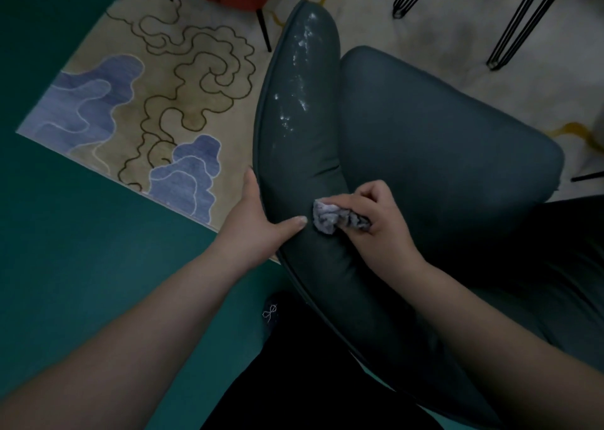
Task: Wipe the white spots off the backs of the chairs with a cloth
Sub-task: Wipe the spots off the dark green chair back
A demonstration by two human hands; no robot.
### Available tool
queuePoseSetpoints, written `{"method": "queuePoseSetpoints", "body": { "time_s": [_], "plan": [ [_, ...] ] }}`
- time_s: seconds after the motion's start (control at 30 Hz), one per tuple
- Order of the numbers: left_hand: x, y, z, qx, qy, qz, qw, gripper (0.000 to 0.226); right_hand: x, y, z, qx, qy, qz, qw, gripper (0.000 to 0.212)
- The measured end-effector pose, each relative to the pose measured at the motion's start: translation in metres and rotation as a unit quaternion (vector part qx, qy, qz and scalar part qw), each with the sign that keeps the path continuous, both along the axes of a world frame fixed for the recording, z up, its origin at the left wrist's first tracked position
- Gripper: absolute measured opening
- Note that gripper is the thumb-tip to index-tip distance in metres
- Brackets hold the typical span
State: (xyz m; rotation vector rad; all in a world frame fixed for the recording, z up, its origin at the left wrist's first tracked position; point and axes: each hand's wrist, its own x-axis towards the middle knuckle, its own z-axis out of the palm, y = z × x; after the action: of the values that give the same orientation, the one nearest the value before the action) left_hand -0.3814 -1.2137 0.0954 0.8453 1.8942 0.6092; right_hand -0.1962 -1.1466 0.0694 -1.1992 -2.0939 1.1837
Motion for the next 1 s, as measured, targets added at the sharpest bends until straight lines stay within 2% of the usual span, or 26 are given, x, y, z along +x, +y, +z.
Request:
{"method": "queuePoseSetpoints", "body": {
  "time_s": [0.13, 0.23, 0.4, 0.47, 0.57, 0.67, 0.73, 0.9, 1.0],
  "plan": [
    [0.017, 0.006, -0.002, -0.002, 0.071, 0.042, 0.997, 0.119, 0.004, 0.005, -0.003, -0.071, -0.002, -0.093, 0.993, 0.034],
    [0.022, 0.006, -0.007, -0.004, 0.116, 0.052, 0.992, 0.118, 0.007, 0.004, -0.003, -0.136, 0.014, -0.123, 0.983, 0.039],
    [0.023, 0.014, -0.010, -0.015, 0.117, 0.084, 0.989, 0.122, 0.008, 0.006, -0.005, -0.177, 0.046, -0.183, 0.966, 0.039],
    [0.021, 0.022, -0.012, -0.026, 0.119, 0.097, 0.988, 0.116, 0.008, 0.005, -0.007, -0.181, 0.058, -0.183, 0.965, 0.041],
    [0.019, 0.025, -0.017, -0.025, 0.138, 0.101, 0.985, 0.093, 0.008, 0.005, -0.008, -0.193, 0.069, -0.179, 0.962, 0.041],
    [0.018, 0.024, -0.021, -0.018, 0.148, 0.103, 0.983, 0.082, 0.009, 0.006, -0.006, -0.206, 0.077, -0.170, 0.961, 0.034],
    [0.019, 0.025, -0.022, -0.014, 0.155, 0.106, 0.982, 0.079, 0.003, 0.005, -0.003, -0.187, 0.059, -0.146, 0.970, 0.027],
    [0.017, 0.026, -0.024, -0.017, 0.158, 0.101, 0.982, 0.080, -0.003, 0.003, -0.003, -0.119, 0.050, -0.051, 0.990, 0.034],
    [0.017, 0.026, -0.022, -0.018, 0.145, 0.098, 0.984, 0.081, 0.014, 0.009, -0.006, -0.136, 0.013, -0.109, 0.985, 0.030]
  ]
}}
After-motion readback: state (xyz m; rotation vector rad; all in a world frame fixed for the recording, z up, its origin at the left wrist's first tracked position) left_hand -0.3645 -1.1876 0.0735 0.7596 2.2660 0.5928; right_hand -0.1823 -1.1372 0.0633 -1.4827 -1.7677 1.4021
